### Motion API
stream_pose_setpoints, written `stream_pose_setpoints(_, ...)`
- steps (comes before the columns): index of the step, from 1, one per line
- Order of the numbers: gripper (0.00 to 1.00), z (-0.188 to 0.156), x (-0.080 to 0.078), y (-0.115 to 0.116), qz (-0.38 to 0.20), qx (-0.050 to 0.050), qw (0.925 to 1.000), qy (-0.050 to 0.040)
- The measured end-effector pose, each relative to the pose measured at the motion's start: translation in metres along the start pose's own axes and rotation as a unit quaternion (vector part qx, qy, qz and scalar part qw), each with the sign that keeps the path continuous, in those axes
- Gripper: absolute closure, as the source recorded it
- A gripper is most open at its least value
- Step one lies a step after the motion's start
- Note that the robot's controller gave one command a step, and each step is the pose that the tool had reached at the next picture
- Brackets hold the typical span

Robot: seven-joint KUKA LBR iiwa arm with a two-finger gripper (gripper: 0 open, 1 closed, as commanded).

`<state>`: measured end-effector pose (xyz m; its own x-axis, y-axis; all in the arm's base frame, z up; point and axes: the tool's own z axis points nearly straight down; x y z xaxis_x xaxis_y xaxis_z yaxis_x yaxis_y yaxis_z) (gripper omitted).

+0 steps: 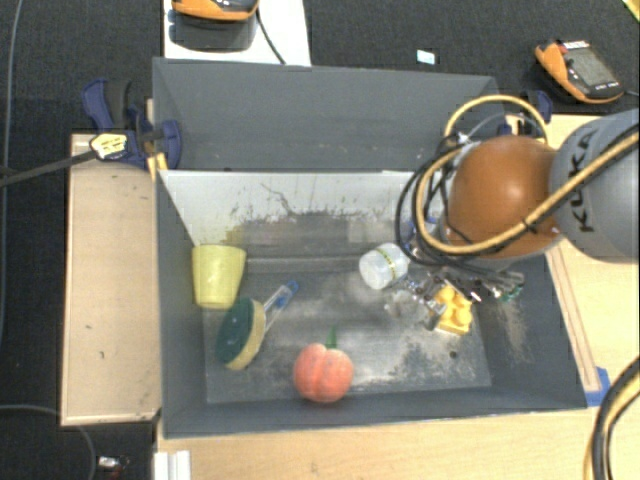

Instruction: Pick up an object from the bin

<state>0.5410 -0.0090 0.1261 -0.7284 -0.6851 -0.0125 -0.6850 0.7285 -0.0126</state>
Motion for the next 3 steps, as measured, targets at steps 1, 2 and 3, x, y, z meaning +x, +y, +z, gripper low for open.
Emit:
stream_pose_setpoints(1, 1.0, 0.015, 0.044, 0.003, 0.107, 0.0, 0.9943, 0.0005)
stream_pose_setpoints(2, 1.0, 0.024, 0.047, 0.014, 0.116, 0.002, 0.9933, 0.0016)
stream_pose_setpoints(3, 1.0, 0.022, 0.034, 0.033, 0.017, -0.001, 0.9999, -0.0007)
